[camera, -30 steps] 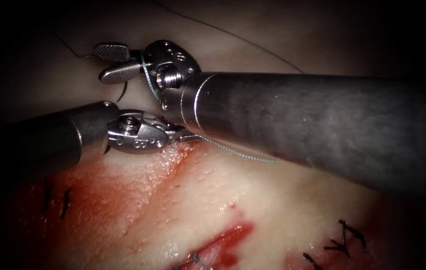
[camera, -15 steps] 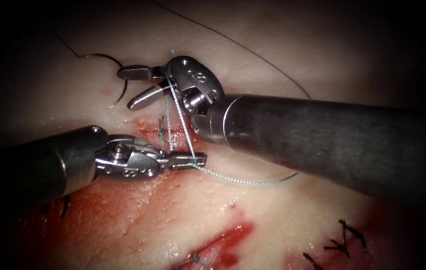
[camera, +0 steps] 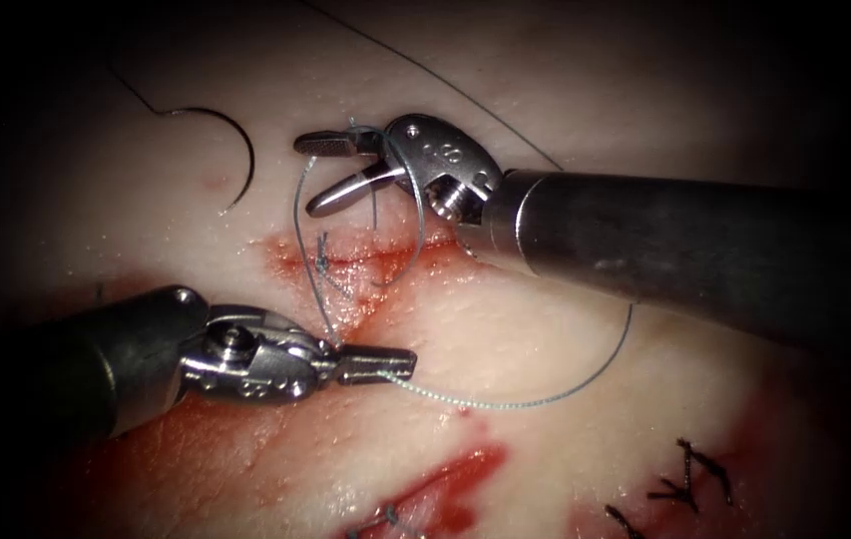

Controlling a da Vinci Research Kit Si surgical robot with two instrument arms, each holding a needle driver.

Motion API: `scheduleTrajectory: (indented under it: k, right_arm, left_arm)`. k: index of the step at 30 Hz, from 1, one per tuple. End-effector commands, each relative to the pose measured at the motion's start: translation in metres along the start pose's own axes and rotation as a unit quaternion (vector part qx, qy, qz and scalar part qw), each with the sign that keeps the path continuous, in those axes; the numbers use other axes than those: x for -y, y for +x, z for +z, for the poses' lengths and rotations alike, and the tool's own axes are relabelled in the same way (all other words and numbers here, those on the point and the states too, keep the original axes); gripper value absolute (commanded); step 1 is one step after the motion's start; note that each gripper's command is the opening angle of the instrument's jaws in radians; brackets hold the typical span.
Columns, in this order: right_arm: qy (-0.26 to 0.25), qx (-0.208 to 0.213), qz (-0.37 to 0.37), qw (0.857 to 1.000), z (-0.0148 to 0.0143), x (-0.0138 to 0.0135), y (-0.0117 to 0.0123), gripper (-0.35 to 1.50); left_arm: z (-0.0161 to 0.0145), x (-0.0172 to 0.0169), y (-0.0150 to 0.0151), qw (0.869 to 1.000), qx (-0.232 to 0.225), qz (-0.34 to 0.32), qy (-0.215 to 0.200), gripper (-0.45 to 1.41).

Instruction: Wound Closure

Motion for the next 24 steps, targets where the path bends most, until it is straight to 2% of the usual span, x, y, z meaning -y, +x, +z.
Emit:
scheduleTrajectory:
  k: [1,3,5,7,13,17,20,24]
  right_arm:
    - [0.01,-0.001,-0.001,1.0,0.0007,-0.0003,-0.0002,1.48]
    - [0.012,-0.002,-0.001,1.0,0.0005,-0.0001,-0.0002,1.48]
    - [0.013,-0.003,-0.001,1.0,0.0003,0.0,-0.0002,1.48]
    - [0.014,-0.003,-0.001,1.0,0.0001,0.0001,-0.0002,1.48]
    - [0.008,-0.003,-0.001,1.0,-0.0001,-0.0004,-0.0003,1.45]
    - [0.012,-0.004,0.008,1.0,-0.0001,-0.0002,-0.0001,1.45]
    - [0.019,-0.017,0.029,0.999,-0.0003,-0.0001,0.0002,1.45]
    - [0.02,-0.062,0.074,0.995,-0.0003,-0.0005,0.0012,1.48]
  left_arm:
    - [0.0004,0.0009,-0.0006,1.0,0.027,0.01,0.008,-0.45]
    - [0.0001,0.0011,-0.0008,0.997,0.077,0.005,0.014,-0.45]
    - [-0.0001,0.0009,-0.0007,0.996,0.085,0.001,0.014,-0.45]
    - [-0.0002,0.0007,-0.0006,0.997,0.079,-0.002,0.013,-0.45]
    - [0.0014,0.0005,0.0012,1.0,0.006,-0.003,0.001,-0.45]
    - [0.0018,0.0005,0.0006,1.0,-0.004,-0.012,0.001,-0.45]
    - [0.002,0.0001,-0.0008,1.0,-0.01,-0.027,0.0,-0.45]
    - [0.004,-0.0014,-0.0021,0.999,-0.013,-0.039,-0.005,-0.45]
